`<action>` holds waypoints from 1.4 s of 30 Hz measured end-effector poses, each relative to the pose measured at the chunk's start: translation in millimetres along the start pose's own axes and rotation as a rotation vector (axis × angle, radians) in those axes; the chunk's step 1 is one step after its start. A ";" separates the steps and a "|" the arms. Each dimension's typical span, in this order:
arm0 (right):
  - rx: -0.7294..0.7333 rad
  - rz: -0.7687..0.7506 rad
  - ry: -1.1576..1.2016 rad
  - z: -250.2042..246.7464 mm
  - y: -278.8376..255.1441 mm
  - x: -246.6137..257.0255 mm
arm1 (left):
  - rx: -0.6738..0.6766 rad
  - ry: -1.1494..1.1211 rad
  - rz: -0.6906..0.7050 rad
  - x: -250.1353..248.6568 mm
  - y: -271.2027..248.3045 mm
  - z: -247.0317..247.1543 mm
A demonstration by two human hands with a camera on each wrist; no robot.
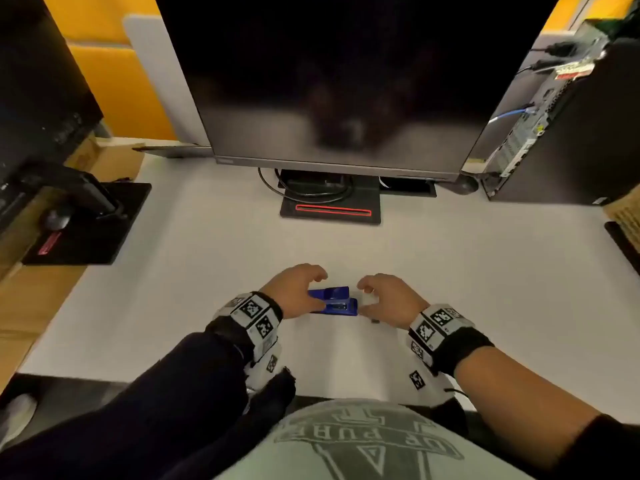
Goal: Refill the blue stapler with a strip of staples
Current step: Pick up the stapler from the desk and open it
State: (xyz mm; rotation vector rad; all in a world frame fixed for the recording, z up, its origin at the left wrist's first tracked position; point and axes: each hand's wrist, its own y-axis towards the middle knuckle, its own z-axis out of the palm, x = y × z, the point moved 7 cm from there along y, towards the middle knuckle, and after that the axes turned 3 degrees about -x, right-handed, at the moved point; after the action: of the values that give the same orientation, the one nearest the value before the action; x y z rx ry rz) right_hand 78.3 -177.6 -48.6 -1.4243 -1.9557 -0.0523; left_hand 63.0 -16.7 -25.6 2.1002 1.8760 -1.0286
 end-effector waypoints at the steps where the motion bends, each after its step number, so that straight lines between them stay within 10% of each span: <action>1: 0.001 0.004 -0.024 6.2 3.5 3.3 | 0.055 0.052 0.018 -1.8 4.1 5.9; 11: -0.024 0.005 -0.061 18.7 10.4 17.0 | 0.200 -0.021 0.109 11.1 21.4 28.2; 23: -0.113 0.017 1.034 -16.7 -2.7 42.3 | -0.114 -0.440 0.170 -1.9 9.2 -27.5; 42: -0.100 -0.265 0.922 -101.9 -0.7 104.8 | -0.270 -0.507 0.202 -50.7 -8.9 -111.3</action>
State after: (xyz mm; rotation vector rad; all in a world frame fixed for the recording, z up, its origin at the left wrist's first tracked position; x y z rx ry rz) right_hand 114.8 -134.8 86.4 -0.9188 -1.3401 -0.7898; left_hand 98.7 2.1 90.2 1.6414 1.4328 -1.0636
